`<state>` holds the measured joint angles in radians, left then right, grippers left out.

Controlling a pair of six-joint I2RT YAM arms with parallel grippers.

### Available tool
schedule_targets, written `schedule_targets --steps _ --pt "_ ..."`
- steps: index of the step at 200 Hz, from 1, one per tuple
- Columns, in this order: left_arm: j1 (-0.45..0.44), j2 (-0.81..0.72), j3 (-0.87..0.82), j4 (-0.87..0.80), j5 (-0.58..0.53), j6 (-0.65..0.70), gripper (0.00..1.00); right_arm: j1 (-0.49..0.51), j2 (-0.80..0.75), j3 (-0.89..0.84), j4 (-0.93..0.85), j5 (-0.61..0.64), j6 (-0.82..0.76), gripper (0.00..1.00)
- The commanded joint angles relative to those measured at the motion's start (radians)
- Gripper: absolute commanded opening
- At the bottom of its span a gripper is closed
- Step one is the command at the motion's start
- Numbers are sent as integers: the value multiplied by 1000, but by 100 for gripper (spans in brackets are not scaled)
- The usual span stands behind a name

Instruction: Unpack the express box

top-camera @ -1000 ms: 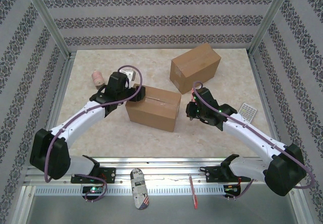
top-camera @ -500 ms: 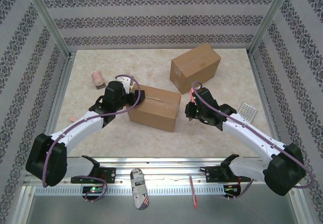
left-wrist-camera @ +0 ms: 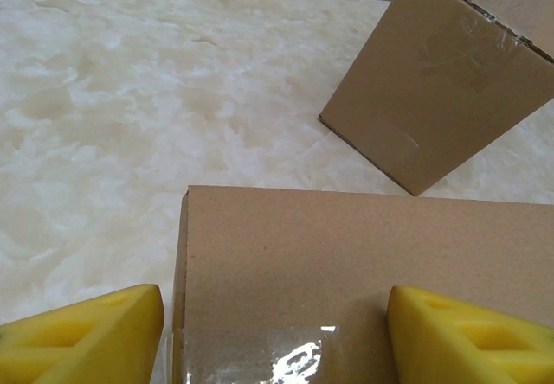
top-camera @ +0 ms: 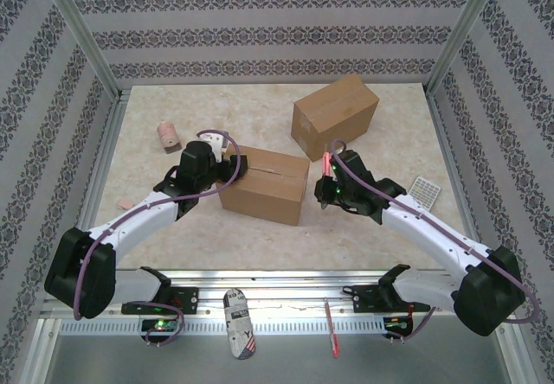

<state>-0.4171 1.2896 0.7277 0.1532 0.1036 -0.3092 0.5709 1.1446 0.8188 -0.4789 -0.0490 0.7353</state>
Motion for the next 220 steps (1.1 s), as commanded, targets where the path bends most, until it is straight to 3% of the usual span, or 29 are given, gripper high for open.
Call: schedule_targets --steps 1,34,127,220 --pt "5 45 -81 -141 -48 -32 68 -12 -55 -15 17 -65 31 0" --pt "5 39 -111 -127 -46 -45 69 -15 -118 -29 15 -152 56 0" --pt "5 72 -95 -162 -57 -33 69 -192 -273 -119 -4 -680 61 0" --pt "4 86 -90 -175 -69 -28 70 -174 -203 -143 25 -721 58 0"
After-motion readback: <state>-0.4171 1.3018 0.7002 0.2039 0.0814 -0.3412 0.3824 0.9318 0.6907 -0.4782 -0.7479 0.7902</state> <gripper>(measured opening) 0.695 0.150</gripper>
